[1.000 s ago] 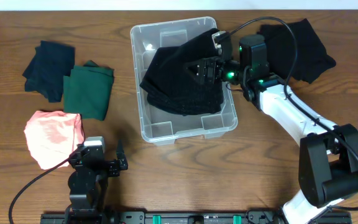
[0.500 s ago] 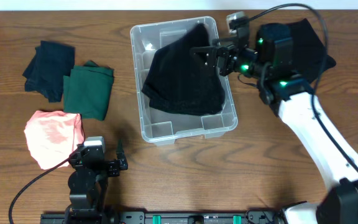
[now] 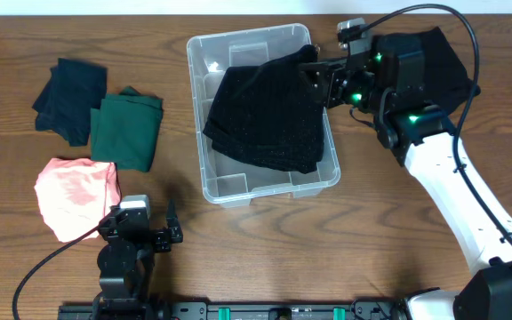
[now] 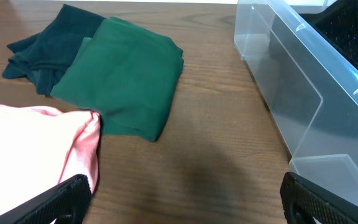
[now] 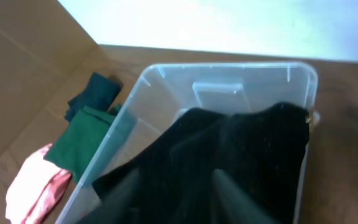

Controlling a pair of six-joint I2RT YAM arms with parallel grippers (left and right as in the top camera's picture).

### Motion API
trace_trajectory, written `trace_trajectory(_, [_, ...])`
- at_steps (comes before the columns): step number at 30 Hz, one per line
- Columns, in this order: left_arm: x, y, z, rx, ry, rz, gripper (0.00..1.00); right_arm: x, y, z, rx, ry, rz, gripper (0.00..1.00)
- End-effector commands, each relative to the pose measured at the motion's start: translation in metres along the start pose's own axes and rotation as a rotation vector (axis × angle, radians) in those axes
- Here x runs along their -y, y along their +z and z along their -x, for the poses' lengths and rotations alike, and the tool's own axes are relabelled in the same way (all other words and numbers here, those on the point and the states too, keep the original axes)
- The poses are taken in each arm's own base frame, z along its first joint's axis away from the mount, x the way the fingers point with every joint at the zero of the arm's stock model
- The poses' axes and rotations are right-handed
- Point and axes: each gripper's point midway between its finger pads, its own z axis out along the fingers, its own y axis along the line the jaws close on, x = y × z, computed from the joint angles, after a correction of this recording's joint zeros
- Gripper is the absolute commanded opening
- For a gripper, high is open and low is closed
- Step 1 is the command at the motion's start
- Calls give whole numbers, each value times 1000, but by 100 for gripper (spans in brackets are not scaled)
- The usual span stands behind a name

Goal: Pack container
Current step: 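Release the sweater and push it down into the bin with the right gripper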

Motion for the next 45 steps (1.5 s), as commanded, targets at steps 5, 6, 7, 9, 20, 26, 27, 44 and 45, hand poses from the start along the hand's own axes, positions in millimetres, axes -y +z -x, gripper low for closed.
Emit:
trace_trajectory(5, [-1, 3, -7, -15, -5, 5, 98, -20, 17, -18, -19, -77, -117, 13])
trace_trajectory(6, [-1, 3, -7, -15, -5, 5, 98, -21, 18, -19, -14, -98, -143, 12])
trace_trajectory(7, [-1, 3, -7, -15, -5, 5, 98, -19, 20, -20, -5, -121, -194, 11])
trace_trajectory(9, [-1, 3, -7, -15, -5, 5, 98, -11, 23, -21, 14, -143, -300, 5])
trace_trajectory(20, [-1, 3, -7, -15, -5, 5, 98, 57, 83, -59, -1, -161, -540, 1])
trace_trajectory(26, [-1, 3, -7, -15, -5, 5, 98, 104, 105, -104, -97, -164, -662, 1])
trace_trajectory(27, [-1, 3, -7, -15, -5, 5, 98, 110, 108, -115, -125, -165, -672, 1])
trace_trajectory(44, [-1, 3, -7, -15, -5, 5, 98, 41, 124, -79, -109, -277, -512, 1])
trace_trajectory(45, [-1, 3, -7, -15, -5, 5, 98, 35, 122, -74, -100, -278, -498, 1])
